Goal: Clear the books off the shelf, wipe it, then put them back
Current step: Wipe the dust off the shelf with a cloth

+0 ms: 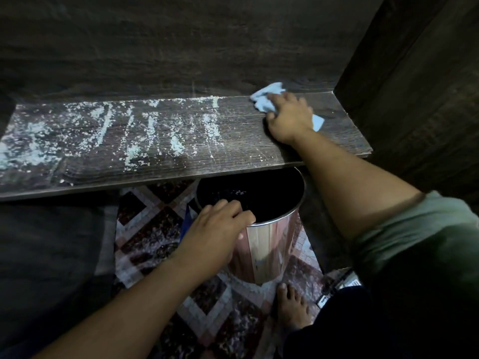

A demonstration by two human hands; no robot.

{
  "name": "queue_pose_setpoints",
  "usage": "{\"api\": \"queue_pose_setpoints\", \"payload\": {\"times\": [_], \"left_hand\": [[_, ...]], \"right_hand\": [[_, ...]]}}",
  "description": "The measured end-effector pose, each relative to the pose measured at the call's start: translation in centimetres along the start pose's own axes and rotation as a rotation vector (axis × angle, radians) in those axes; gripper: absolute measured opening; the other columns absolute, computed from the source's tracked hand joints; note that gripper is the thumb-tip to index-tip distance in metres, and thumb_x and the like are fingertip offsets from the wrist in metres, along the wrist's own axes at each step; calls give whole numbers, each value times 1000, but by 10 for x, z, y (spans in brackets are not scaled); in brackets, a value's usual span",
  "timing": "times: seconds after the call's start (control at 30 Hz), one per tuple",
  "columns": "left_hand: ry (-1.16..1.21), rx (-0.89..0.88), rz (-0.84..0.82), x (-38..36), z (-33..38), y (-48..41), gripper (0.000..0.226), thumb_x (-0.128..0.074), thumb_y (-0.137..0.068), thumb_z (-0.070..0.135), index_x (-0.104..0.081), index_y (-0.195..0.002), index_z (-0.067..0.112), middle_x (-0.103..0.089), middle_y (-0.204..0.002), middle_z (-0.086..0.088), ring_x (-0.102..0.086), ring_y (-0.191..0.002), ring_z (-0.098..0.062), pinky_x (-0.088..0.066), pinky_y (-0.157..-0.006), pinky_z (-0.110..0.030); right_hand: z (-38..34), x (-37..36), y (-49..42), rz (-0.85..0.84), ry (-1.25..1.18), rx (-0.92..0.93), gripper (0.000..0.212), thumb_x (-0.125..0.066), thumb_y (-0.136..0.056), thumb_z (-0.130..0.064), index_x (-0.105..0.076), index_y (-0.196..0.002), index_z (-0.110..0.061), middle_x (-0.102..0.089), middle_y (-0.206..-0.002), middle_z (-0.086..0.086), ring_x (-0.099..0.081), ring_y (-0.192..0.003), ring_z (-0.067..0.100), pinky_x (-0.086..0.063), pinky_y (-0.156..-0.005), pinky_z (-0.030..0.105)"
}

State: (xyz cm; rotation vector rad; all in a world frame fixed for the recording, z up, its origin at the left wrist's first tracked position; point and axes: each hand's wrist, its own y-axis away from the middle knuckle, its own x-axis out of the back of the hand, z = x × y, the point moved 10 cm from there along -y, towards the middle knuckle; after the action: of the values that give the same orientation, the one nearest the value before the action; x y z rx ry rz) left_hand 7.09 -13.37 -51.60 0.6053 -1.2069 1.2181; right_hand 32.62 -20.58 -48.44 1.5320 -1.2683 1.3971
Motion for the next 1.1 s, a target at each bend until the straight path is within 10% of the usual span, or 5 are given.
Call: {"api": "queue_pose_setpoints", "payload": {"times": [0.23,0.47,0.83,1.1], "left_hand": [[21,-2,21,7,0,4,45,-82,-63,2,-65,-99,23,-51,-84,5,-49,-75,-18,-41,-60,-32],[21,23,22,6,-2,1,52,-84,-59,-1,-68,-103,21,-53,-85,5,-50,-75,-18,-41,-62,-30],[-41,-51,-21,6,26,8,37,-72,-74,2,-66,-106,21,-49,-86,2,-46,-80,-19,-31,-68,-28],[-73,-38,-117,7,44,15,36,-60,-79,0,-64,-108,19,-51,-92,-1,-45,-84,-21,-31,-69,-29]], "right_hand": [[-42,28,3,195,-198,154,50,-55,-84,-25,-54,-134,-27,-50,-136,8,-46,-121,32,-41,-100,40],[-41,-12,-2,-51,-11,199,47,-48,-96,-31,-43,-143,-31,-35,-150,8,-35,-132,32,-28,-106,41],[-38,9,41,-174,-457,192,31,-58,-91,-15,-69,-118,-25,-62,-125,4,-57,-115,20,-40,-104,31],[-30,-12,52,-165,-11,112,47,-32,-101,-48,-30,-147,-42,-18,-161,-2,-20,-143,29,-15,-113,50]]}}
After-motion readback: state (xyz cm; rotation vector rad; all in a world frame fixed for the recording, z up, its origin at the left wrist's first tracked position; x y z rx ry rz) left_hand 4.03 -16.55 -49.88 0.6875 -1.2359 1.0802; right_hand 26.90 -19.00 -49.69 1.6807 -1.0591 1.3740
